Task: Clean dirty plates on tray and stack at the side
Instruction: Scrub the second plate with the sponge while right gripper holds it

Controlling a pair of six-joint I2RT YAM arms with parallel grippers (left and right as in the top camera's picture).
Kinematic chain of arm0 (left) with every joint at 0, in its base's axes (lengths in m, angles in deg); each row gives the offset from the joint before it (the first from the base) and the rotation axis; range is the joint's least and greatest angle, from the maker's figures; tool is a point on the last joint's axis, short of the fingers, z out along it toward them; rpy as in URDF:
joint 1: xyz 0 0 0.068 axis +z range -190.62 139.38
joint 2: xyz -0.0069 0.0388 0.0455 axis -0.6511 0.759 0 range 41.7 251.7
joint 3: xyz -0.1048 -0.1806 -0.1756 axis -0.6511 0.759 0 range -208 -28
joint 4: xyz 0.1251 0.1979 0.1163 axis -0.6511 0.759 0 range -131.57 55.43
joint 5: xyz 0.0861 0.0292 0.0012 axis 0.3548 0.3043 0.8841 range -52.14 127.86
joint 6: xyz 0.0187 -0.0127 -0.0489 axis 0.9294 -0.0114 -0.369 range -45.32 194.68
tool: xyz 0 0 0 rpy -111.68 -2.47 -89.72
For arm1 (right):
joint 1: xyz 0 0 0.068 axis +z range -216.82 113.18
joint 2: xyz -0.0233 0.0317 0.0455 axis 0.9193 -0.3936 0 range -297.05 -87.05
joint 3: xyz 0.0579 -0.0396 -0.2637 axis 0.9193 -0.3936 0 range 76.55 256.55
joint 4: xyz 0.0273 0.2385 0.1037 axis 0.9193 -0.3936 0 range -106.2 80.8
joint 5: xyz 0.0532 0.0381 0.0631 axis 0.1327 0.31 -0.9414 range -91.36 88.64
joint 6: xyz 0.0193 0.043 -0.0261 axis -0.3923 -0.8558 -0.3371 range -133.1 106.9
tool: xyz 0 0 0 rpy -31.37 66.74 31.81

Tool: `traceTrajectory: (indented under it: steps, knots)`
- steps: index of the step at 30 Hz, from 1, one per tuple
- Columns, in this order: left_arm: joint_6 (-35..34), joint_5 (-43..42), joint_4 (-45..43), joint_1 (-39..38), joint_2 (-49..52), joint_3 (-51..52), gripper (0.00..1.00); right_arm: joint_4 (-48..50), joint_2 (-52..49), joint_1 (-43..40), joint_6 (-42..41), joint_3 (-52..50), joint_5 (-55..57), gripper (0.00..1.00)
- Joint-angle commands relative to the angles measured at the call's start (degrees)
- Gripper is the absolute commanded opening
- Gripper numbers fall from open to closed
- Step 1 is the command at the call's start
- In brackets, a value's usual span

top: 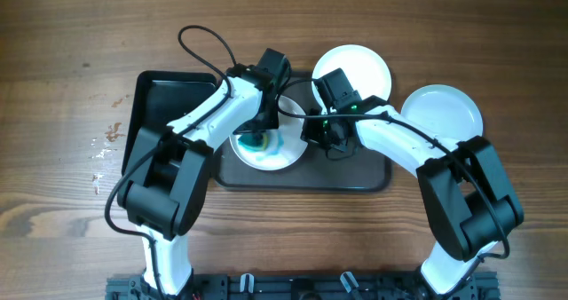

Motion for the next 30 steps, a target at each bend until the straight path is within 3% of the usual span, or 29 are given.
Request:
traceTrajectory:
  steps: [1,3,8,11,15,18,20,25,30]
  knots:
    - [15.65,-23.82,1.75,0.44,1.09,0.44,0.04,0.0,-1.03,-0.11,0.17,1.14,0.09,0.04]
    - [20.24,-31.28,0.5,0.44,1.09,0.44,0.04,-0.02,-1.03,-0.11,0.17,1.14,-0.31,0.04]
    - [18.47,-29.59,-5.97,1.09,1.09,0.44,0.04,-0.04,-1.03,-0.11,0.22,1.14,-0.31,0.04]
    - [15.78,-23.26,-9.42,2.08,1.09,0.44,0.04,-0.09,-1.03,-0.11,0.22,1.14,-0.31,0.04]
    - [8.15,-8.22,-11.82,4.33,1.09,0.44,0.04,-0.04,-1.03,-0.11,0.37,1.14,-0.28,0.04]
    - [0.31,2.84,-9.27,6.23,1.09,0.44,0.04,-0.02,-1.03,-0.11,0.39,1.14,-0.26,0.04]
    - [-2.01,5.33,-5.31,7.3,1.09,0.44,0.04,-0.02,-1.03,-0.11,0.39,1.14,-0.26,0.04]
    - [0.37,-3.5,4.37,7.52,1.09,0.44,0.04,0.04,-1.03,-0.11,0.2,1.11,-0.28,0.04]
    - [18.34,-28.48,7.74,6.25,1.09,0.44,0.04,0.02,-1.03,-0.11,0.24,1.11,-0.31,0.04]
